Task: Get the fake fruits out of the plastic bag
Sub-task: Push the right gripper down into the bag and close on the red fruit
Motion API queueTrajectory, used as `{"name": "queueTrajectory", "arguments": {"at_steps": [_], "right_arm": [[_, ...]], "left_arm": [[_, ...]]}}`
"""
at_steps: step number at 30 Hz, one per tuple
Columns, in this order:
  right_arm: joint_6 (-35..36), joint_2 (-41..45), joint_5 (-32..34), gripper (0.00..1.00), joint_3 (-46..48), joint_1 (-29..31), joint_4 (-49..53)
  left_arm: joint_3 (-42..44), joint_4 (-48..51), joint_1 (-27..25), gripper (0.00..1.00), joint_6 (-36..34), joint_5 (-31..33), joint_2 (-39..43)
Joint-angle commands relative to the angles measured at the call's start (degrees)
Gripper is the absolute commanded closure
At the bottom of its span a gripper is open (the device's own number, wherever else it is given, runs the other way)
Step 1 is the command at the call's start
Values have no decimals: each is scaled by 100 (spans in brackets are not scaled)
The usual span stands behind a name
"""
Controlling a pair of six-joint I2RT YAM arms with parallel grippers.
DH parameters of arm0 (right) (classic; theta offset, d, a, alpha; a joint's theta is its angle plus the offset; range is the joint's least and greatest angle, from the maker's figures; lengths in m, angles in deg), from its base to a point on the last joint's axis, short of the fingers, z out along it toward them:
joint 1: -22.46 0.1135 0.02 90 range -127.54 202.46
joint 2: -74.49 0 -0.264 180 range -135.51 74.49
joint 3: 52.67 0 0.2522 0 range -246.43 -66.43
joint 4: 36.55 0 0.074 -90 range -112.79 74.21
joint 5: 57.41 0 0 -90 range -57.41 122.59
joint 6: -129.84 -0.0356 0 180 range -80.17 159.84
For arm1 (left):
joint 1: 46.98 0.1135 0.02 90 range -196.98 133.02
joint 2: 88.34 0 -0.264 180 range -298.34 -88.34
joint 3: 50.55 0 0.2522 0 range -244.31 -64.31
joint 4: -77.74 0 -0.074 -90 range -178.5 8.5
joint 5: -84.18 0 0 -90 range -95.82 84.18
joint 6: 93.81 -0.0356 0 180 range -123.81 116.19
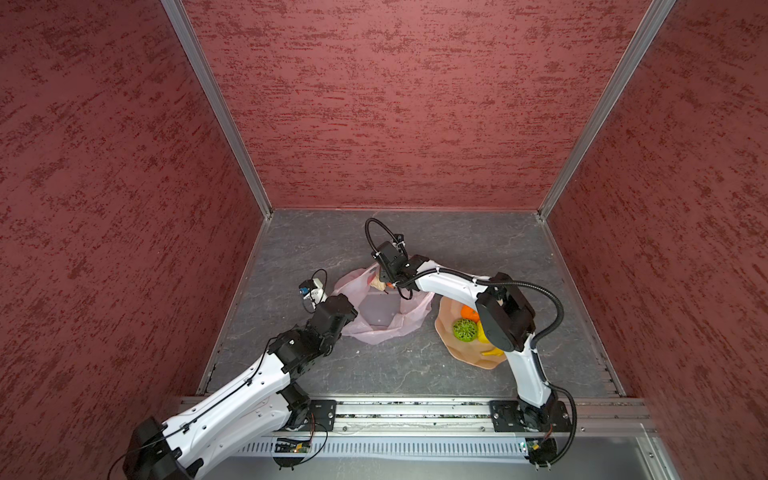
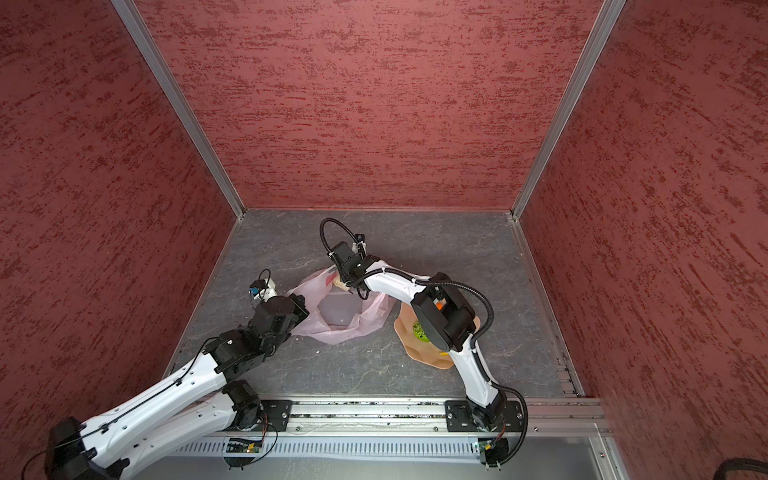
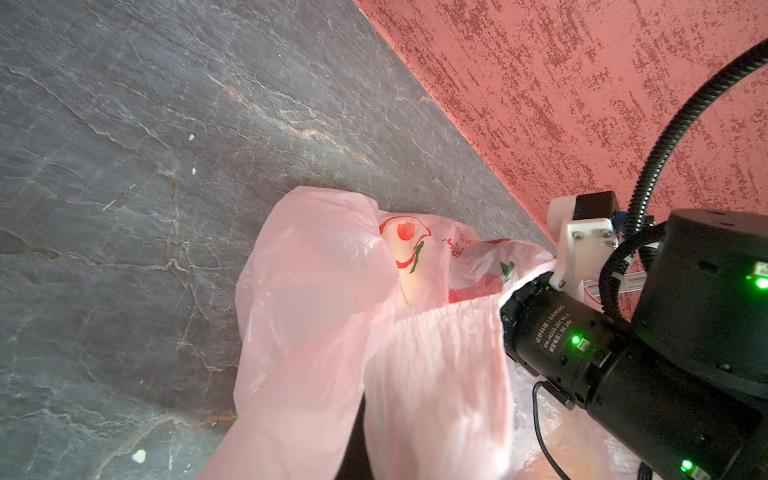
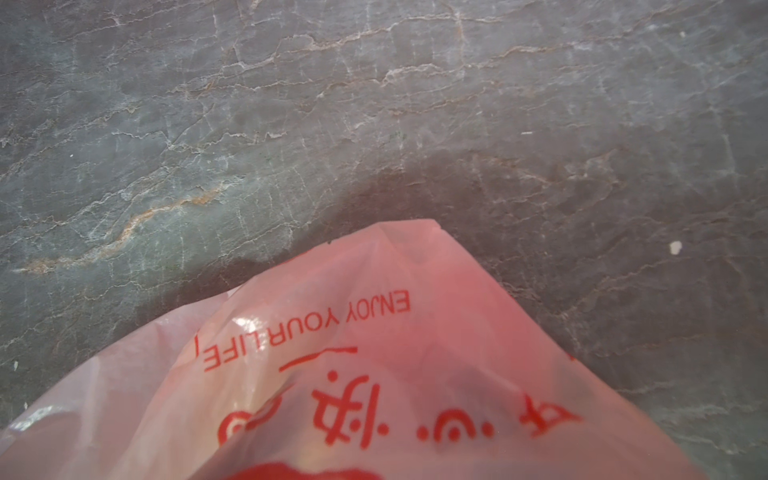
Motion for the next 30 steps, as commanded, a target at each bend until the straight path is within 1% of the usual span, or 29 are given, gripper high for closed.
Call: {"name": "queueTrajectory", "arguments": {"at_steps": [1, 17, 24, 30], "right_arm": [[-120, -156, -97, 39, -182, -62, 116], [-131, -403, -389, 37, -188, -150, -36], [-64, -465, -593, 33, -173, -159, -246], [-8, -373, -689, 32, -35, -159, -505]], "left_arm": [[98, -117, -19, 100, 20, -19, 6], [111, -145, -21, 100, 38, -41, -95], [134, -153, -20, 100, 40, -67, -130], [180, -161, -21, 100, 54, -60, -131]]}}
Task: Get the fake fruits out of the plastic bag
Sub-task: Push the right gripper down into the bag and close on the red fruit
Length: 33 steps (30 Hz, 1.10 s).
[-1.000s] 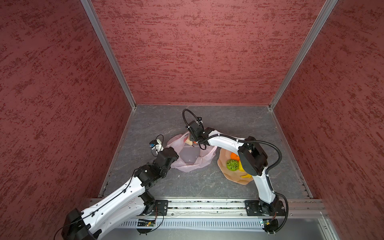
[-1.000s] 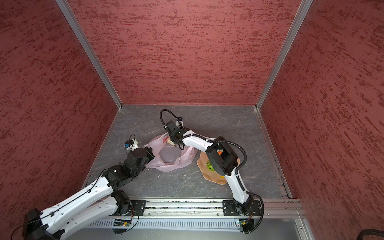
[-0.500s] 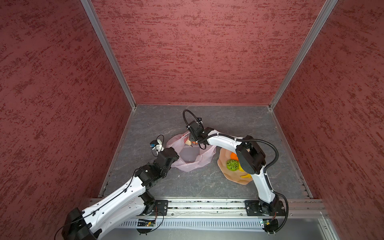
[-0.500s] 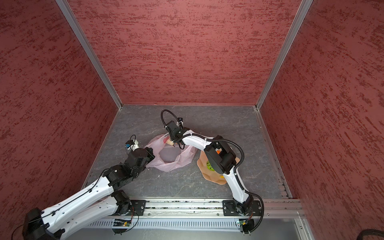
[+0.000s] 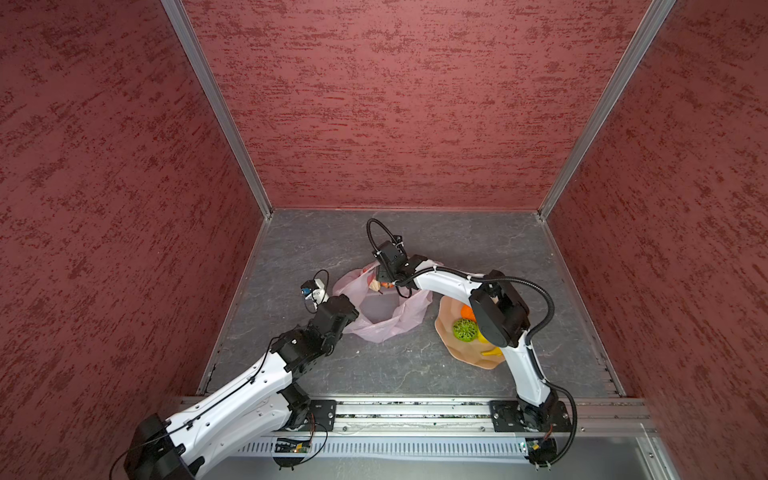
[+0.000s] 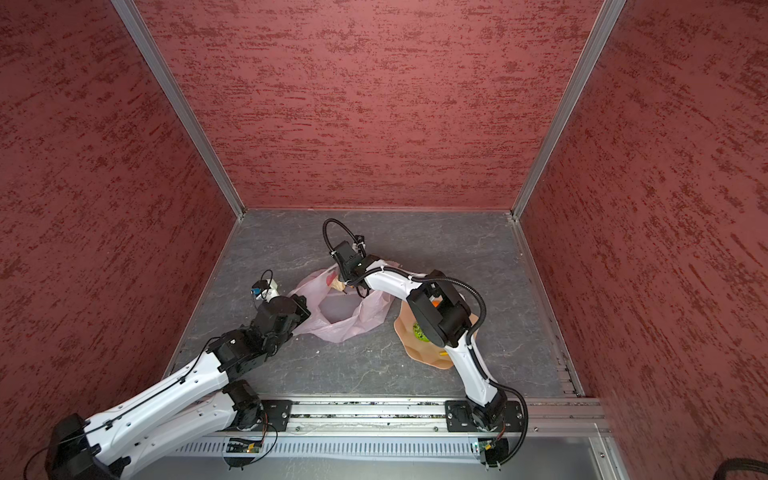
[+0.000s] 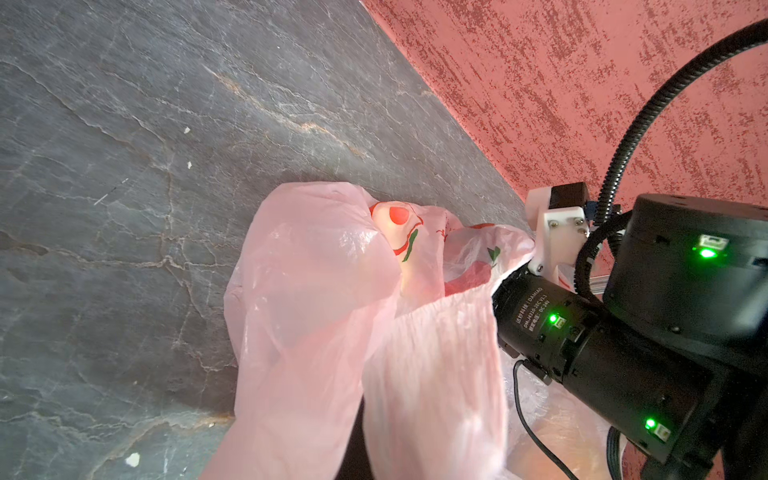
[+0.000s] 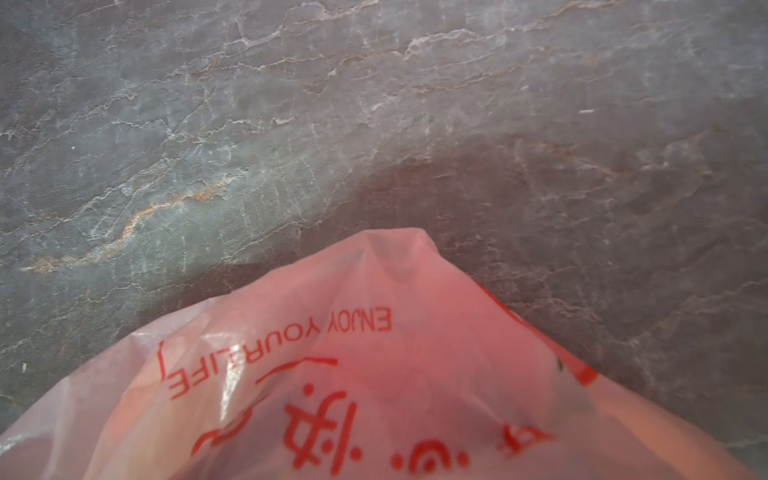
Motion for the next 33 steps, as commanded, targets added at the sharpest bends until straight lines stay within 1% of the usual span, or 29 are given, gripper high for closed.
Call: {"name": "queueTrajectory", "arguments": {"at_steps": [1, 8, 12, 17, 20, 22, 27, 33], "right_arm": [[10, -79, -193, 32, 42, -32, -210], [25, -97, -354, 30, 81, -32, -337], [58, 91, -341, 30, 347, -32, -668], [89, 211, -268, 37, 448, -32, -742], [83, 195, -294, 38, 454, -32, -733], [73, 176, -307, 38, 455, -28, -735], [66, 132, -348, 32, 411, -32, -700], [96, 135, -372, 31, 400, -33, -719]], "left_arm": [[93, 3, -21, 100, 59, -26, -40], [147, 9, -21, 100, 83, -12, -26], [207, 51, -3, 100, 112, 23, 5], [251, 88, 34, 100, 152, 51, 33], [266, 80, 43, 100, 149, 51, 27], [264, 80, 47, 100, 150, 53, 22], [264, 86, 49, 100, 154, 43, 4], [257, 69, 57, 100, 142, 47, -3]]}}
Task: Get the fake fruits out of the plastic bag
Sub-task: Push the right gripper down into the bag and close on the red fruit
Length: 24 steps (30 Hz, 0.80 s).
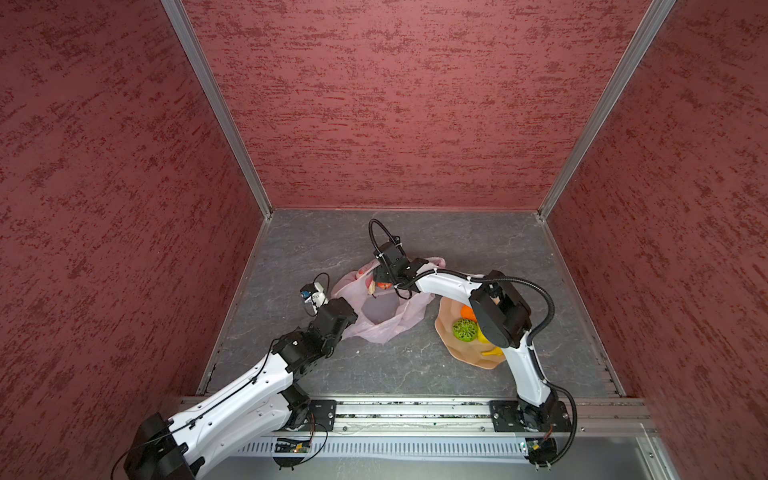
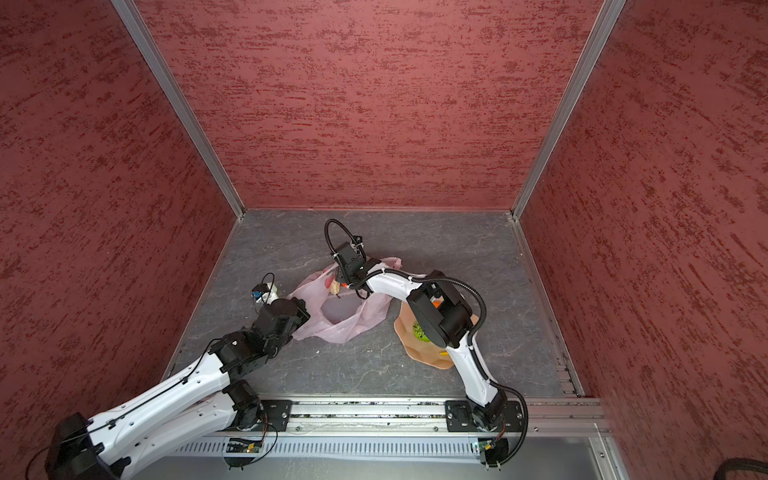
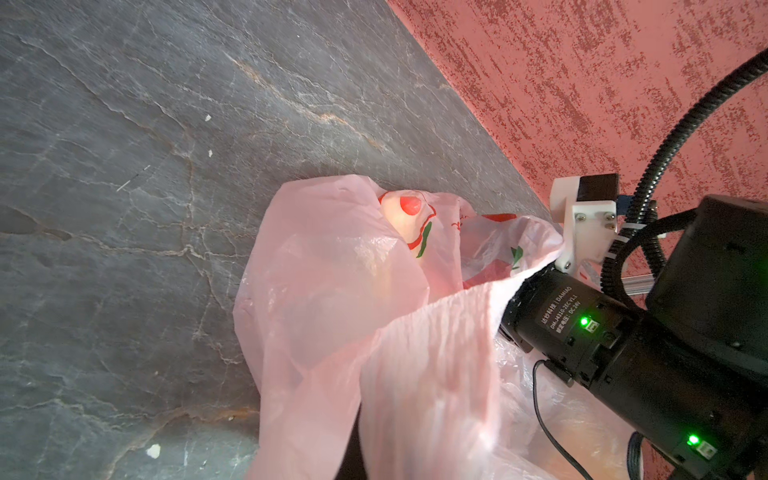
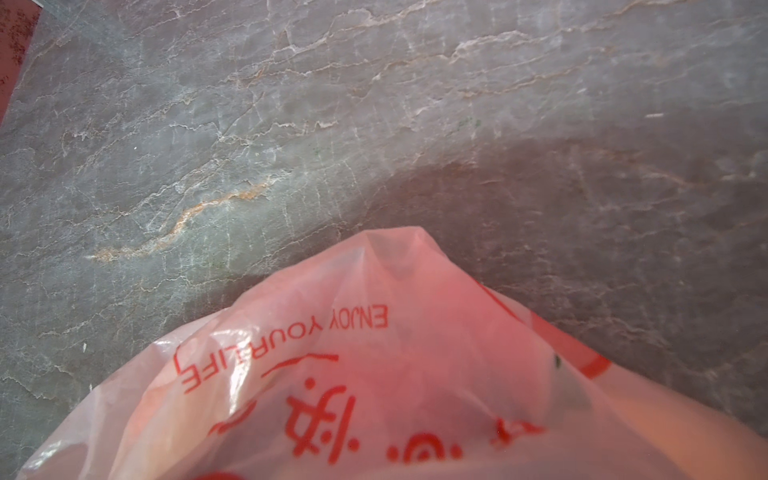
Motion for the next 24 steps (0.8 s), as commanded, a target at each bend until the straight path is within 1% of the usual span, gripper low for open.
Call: {"name": "queueTrajectory", "arguments": {"at_steps": [1, 13, 19, 24], "right_arm": [[10, 76, -75, 30, 66, -32, -28], [211, 338, 2, 27, 307, 12, -413], [198, 283, -20, 32, 257, 16, -363], [140, 157, -124, 32, 169, 20, -297]], "left_arm": [[66, 71, 22, 100, 27, 39, -8], [85, 16, 47, 100, 16, -8, -17], [107, 11, 54, 100, 33, -14, -22], [121, 17, 52, 100, 40, -17, -8]]}}
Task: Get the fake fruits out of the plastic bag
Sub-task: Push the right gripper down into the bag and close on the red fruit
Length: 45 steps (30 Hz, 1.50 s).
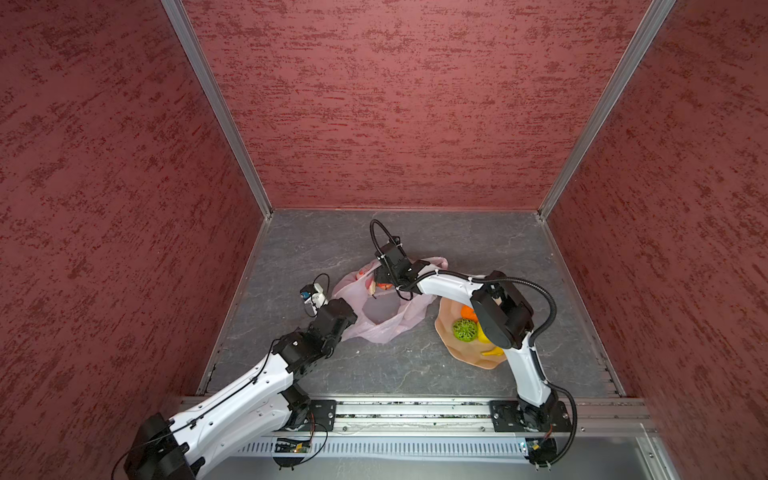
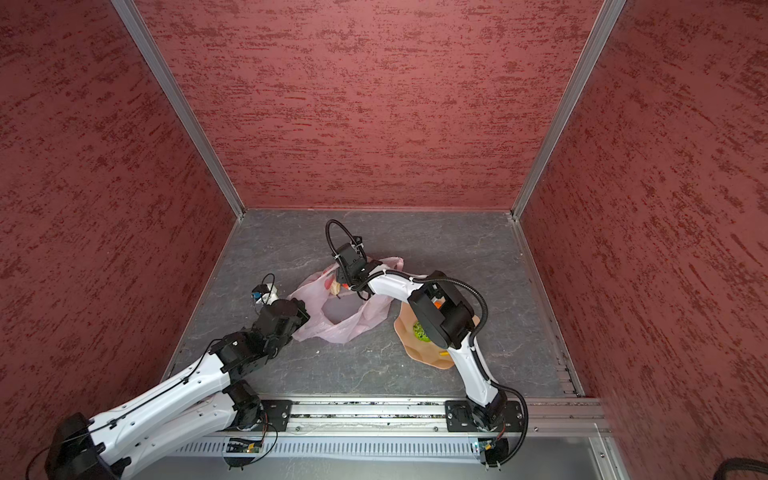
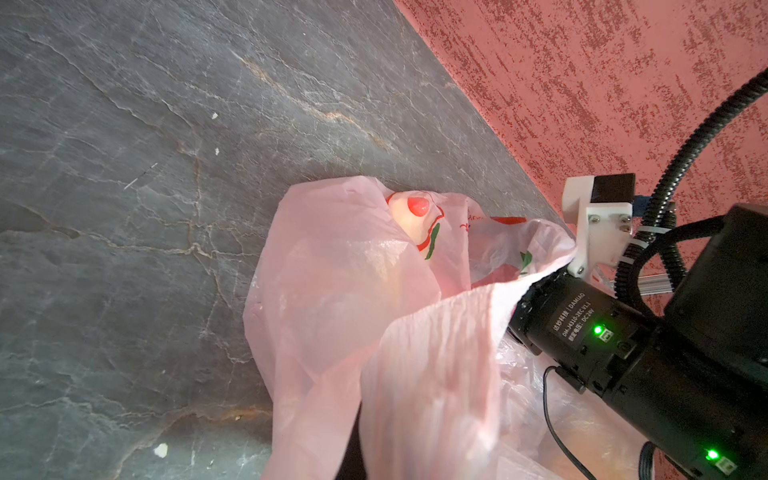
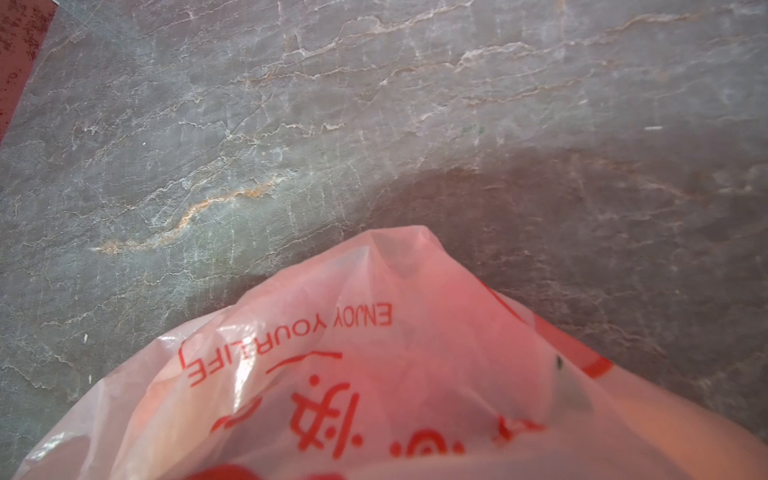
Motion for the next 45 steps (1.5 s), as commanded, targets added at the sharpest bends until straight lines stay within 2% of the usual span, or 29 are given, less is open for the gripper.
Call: {"name": "queueTrajectory", "arguments": {"at_steps": [1, 18, 27, 32, 39, 45], "right_arm": [[-56, 38, -125, 32, -68, 18, -40], [-151, -299, -305, 26, -344, 10, 158], [-197, -377, -307, 26, -421, 10, 257], [-217, -259, -271, 36, -343, 10, 192], [-131, 105, -301, 43, -233, 10, 145], [-114, 508, -474, 57, 42, 14, -49]], "left_arm": [[69, 20, 38, 100, 40, -12, -14], [119, 55, 70, 100, 52, -26, 16], [211, 36, 94, 100, 85, 47, 7], [211, -5, 96, 100, 59, 60, 3], [194, -67, 96, 100, 38, 69, -17], [163, -68, 101, 100, 33, 191, -24]]}}
